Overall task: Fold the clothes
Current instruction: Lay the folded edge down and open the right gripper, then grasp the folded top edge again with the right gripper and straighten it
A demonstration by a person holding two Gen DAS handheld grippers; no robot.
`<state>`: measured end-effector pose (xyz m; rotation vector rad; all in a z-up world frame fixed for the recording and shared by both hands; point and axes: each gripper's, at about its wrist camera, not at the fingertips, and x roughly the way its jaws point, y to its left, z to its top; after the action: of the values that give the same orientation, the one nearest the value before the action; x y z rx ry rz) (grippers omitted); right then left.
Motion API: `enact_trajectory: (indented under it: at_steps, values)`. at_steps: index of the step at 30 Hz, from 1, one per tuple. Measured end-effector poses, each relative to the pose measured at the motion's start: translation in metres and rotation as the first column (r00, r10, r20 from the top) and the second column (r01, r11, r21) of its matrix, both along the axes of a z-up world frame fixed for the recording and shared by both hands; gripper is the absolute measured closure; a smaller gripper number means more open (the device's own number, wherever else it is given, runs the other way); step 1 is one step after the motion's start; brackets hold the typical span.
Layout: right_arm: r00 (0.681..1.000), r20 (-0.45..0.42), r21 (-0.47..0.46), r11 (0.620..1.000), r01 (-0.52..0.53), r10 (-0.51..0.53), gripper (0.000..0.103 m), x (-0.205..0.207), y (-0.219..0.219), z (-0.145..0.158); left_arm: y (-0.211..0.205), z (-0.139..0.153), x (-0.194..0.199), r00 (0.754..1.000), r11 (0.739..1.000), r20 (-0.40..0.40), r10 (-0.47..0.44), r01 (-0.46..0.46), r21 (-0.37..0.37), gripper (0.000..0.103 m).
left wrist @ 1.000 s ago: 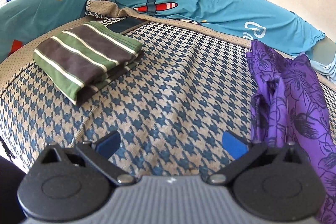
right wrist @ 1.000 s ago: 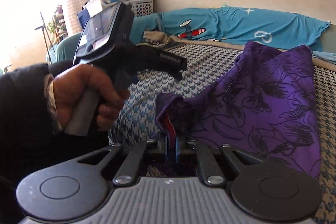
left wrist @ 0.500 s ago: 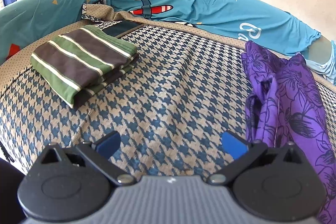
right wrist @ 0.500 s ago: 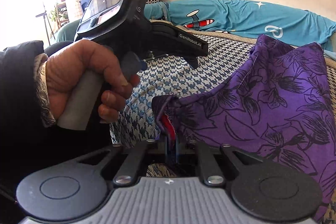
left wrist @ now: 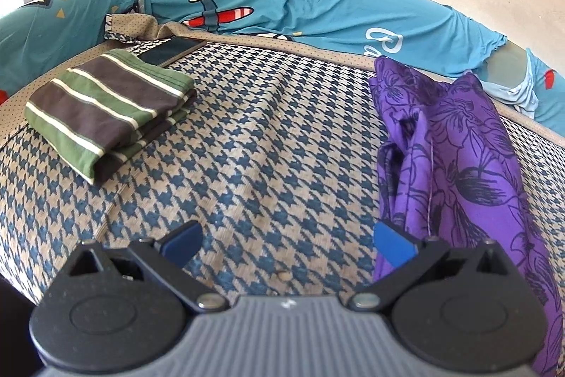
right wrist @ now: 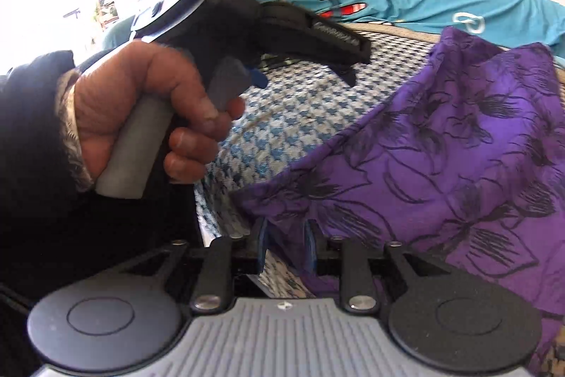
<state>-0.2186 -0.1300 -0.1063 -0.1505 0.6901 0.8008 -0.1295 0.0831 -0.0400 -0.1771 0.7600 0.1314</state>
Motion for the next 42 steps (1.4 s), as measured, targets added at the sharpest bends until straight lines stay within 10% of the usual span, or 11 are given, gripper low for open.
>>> enact_trajectory:
  at_steps: [11,30,35,42]
  values:
    - [0.916,0.049,0.021,0.917,0.398,-0.399,0.069,-0.008,-0.067,0.023,-0.038,-0.006,-0.007,0.989,0.988,-0.002,-0.15,0.15,0.019,0.0]
    - [0.746,-0.191,0.029,0.756,0.654,-0.638,0.057,0.011,-0.138,-0.002,-0.066,-0.018,-0.001,0.969,0.969,-0.044,-0.244,0.245,0.018,0.0]
    - [0.776,-0.183,0.046,0.783,0.62,-0.604,0.09,0.008,-0.136,-0.001,-0.061,-0.019,0.0,0.974,0.975,-0.047,-0.221,0.222,0.008,0.0]
    - [0.768,-0.174,0.017,0.777,0.629,-0.617,0.096,-0.001,-0.134,0.008,-0.048,-0.018,0.003,0.986,0.987,-0.052,-0.159,0.159,-0.001,0.0]
